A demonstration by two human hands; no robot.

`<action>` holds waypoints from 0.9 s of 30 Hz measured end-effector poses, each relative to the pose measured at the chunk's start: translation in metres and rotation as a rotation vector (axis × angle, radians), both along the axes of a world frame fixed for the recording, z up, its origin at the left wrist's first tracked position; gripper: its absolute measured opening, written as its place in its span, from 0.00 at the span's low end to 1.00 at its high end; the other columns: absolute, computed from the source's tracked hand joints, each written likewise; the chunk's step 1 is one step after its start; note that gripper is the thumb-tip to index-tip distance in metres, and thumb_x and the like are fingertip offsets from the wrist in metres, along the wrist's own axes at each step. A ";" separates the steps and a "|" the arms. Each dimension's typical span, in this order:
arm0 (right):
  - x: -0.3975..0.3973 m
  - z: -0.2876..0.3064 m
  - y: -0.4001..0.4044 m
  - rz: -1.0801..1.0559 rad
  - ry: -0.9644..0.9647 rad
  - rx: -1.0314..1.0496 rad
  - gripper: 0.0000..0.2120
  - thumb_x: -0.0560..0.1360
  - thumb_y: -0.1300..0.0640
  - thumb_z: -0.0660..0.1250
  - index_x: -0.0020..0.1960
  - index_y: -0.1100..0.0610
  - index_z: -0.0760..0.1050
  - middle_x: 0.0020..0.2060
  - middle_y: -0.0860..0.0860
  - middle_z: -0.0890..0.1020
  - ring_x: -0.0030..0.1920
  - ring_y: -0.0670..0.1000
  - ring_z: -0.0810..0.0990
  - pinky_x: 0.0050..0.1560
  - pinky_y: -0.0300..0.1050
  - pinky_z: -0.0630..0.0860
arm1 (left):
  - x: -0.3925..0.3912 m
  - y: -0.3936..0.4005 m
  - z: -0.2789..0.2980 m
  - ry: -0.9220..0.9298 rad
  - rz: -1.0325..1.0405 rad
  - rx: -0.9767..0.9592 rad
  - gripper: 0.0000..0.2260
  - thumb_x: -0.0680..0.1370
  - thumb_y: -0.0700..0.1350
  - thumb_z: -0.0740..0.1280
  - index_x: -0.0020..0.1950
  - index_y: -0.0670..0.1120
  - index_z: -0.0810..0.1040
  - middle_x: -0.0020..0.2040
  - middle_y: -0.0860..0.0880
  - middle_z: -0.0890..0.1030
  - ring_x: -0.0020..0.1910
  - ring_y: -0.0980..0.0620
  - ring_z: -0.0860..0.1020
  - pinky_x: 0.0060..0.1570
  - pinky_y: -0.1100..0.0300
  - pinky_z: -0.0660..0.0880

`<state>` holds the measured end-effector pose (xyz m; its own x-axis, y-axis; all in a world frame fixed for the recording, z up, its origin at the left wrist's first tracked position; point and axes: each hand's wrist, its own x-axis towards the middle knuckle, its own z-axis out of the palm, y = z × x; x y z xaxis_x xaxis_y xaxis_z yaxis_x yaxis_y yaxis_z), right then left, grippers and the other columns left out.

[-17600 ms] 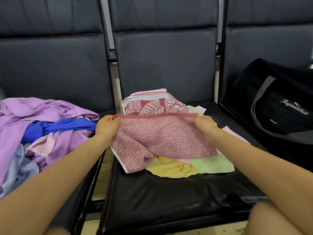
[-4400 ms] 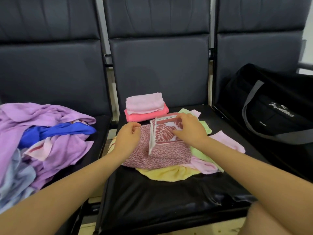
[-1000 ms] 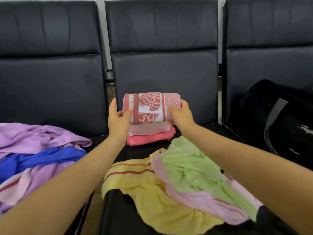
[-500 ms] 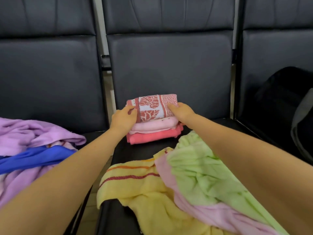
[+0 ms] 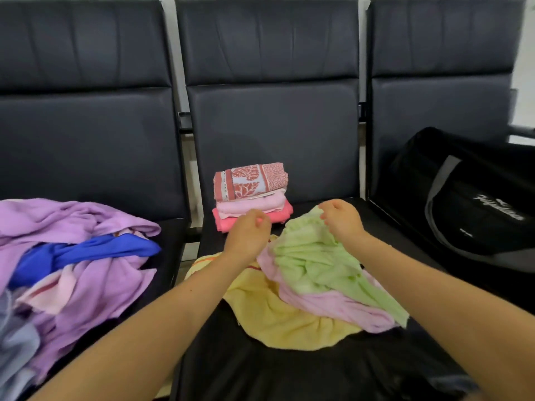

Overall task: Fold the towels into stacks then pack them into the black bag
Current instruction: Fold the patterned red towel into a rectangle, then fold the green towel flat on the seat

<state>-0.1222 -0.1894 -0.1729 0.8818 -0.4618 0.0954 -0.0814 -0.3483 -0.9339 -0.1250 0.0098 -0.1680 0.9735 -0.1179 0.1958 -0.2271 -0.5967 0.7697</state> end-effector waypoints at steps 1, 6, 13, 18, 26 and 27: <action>-0.010 -0.005 -0.007 -0.029 0.043 -0.036 0.11 0.77 0.56 0.59 0.46 0.61 0.77 0.43 0.55 0.80 0.44 0.54 0.76 0.48 0.50 0.74 | -0.006 -0.004 -0.005 0.026 -0.032 0.020 0.11 0.81 0.47 0.59 0.59 0.45 0.77 0.50 0.50 0.78 0.47 0.53 0.74 0.44 0.61 0.67; -0.045 -0.015 -0.032 -0.034 0.171 -0.250 0.15 0.77 0.59 0.58 0.52 0.71 0.75 0.43 0.67 0.77 0.39 0.52 0.69 0.39 0.49 0.68 | -0.019 -0.003 -0.020 0.105 -0.073 0.073 0.10 0.80 0.49 0.59 0.57 0.49 0.76 0.49 0.52 0.77 0.48 0.51 0.76 0.48 0.56 0.74; -0.064 -0.029 -0.042 0.169 0.322 -0.295 0.12 0.80 0.54 0.57 0.45 0.59 0.74 0.36 0.52 0.73 0.31 0.48 0.69 0.33 0.43 0.67 | -0.014 0.000 -0.030 0.051 -0.137 0.220 0.16 0.80 0.52 0.59 0.66 0.49 0.73 0.62 0.49 0.74 0.58 0.50 0.75 0.52 0.56 0.71; -0.059 -0.041 -0.047 0.162 0.283 -0.251 0.22 0.79 0.48 0.61 0.69 0.55 0.63 0.46 0.50 0.76 0.36 0.48 0.74 0.32 0.40 0.69 | -0.008 -0.020 -0.029 0.033 -0.191 0.312 0.18 0.80 0.53 0.58 0.68 0.48 0.72 0.62 0.48 0.74 0.62 0.46 0.74 0.61 0.52 0.70; -0.042 -0.049 -0.057 0.172 0.302 -0.241 0.19 0.77 0.42 0.64 0.60 0.54 0.75 0.36 0.49 0.78 0.32 0.48 0.76 0.31 0.37 0.70 | -0.002 -0.042 -0.030 0.049 -0.146 0.187 0.16 0.82 0.52 0.56 0.45 0.40 0.72 0.50 0.39 0.77 0.52 0.40 0.74 0.51 0.50 0.69; -0.040 -0.049 -0.057 0.188 0.311 -0.268 0.15 0.77 0.43 0.65 0.56 0.54 0.76 0.32 0.49 0.78 0.27 0.47 0.75 0.27 0.36 0.69 | -0.003 -0.041 -0.026 0.056 -0.134 0.113 0.18 0.82 0.53 0.56 0.46 0.38 0.73 0.49 0.40 0.78 0.52 0.41 0.75 0.52 0.49 0.70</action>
<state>-0.1626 -0.2466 -0.2219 0.9538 -0.2856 -0.0930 -0.2559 -0.6104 -0.7496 -0.1279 -0.0314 -0.1936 0.9568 -0.2650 0.1200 -0.2687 -0.6473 0.7133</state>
